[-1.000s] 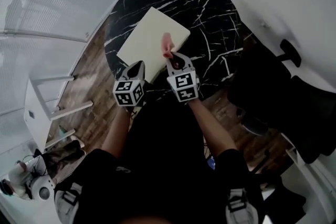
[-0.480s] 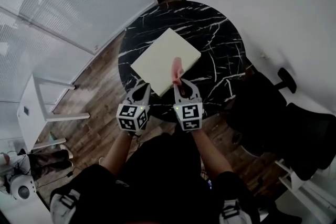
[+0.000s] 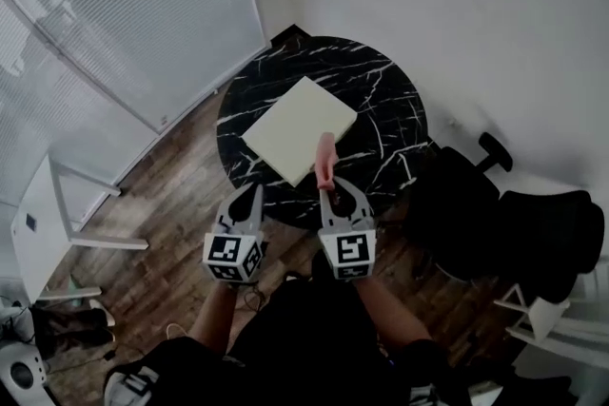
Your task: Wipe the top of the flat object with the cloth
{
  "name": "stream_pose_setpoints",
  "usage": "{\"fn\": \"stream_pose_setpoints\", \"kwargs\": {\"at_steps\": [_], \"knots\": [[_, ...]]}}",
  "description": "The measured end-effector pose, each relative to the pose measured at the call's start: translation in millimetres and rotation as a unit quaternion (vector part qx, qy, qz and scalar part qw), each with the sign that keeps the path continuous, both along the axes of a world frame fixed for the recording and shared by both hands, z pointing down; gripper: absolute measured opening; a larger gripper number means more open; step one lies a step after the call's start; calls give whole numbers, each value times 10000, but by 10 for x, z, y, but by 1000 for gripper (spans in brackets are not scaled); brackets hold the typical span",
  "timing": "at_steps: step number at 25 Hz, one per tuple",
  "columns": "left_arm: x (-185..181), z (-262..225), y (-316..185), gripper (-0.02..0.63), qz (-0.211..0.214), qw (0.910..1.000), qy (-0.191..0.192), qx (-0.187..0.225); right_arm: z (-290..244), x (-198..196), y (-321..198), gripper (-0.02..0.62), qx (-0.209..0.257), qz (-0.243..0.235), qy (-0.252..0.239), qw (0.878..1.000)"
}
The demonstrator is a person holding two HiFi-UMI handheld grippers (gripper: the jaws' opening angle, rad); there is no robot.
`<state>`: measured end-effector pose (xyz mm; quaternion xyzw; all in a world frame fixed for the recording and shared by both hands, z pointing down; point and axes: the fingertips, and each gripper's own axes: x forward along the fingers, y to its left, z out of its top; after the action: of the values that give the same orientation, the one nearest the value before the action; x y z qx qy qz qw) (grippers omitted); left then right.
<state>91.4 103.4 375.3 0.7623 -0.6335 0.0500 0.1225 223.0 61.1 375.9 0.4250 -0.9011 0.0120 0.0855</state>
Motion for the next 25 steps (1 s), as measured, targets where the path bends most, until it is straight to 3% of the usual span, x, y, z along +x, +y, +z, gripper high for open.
{"fn": "stream_pose_setpoints", "kwargs": {"at_steps": [5,14,25], "knots": [[130,-350,160,-2,30,9991,-81,412,-461,191,306,15,446,132,-231,9987],[694,-761,193,-2,19,9962,-74,863,-879,507,431,14,794,-176,-252,9964],[923,-807,188,-2,-143,9964,-151,822,-1066,910,347,12,914,-149,-472,9946]]}}
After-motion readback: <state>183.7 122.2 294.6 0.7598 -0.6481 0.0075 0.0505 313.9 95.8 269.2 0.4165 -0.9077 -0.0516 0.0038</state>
